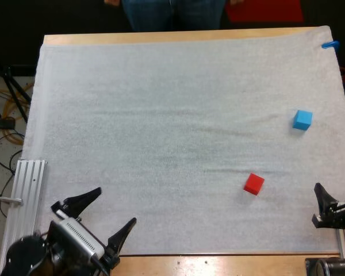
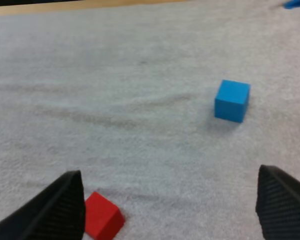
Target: Stack red cube on blue cube
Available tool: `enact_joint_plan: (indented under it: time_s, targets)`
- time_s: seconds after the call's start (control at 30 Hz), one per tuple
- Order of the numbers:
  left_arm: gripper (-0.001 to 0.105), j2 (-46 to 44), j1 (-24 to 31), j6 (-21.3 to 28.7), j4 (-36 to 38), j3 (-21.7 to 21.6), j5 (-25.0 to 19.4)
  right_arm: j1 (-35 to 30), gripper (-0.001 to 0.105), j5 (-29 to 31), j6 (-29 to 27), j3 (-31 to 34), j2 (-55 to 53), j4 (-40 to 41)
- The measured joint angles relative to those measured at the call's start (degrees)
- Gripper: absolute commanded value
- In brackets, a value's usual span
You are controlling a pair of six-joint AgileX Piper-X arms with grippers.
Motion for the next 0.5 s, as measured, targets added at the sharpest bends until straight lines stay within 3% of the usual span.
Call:
enact_joint_plan:
  time_s: [0.27, 0.5]
  targets:
    - [0.087, 14.86, -15.8, 2.08, 1.68, -8.57, 1.29, 6.35, 0.069, -1.08, -3.49, -12.8, 14.93, 11.2]
    - [0.087, 21.79, -21.98, 3.1, 2.46, -12.52, 1.23, 14.51, 0.069, -1.07, -5.42, -20.19, 23.38, 13.94]
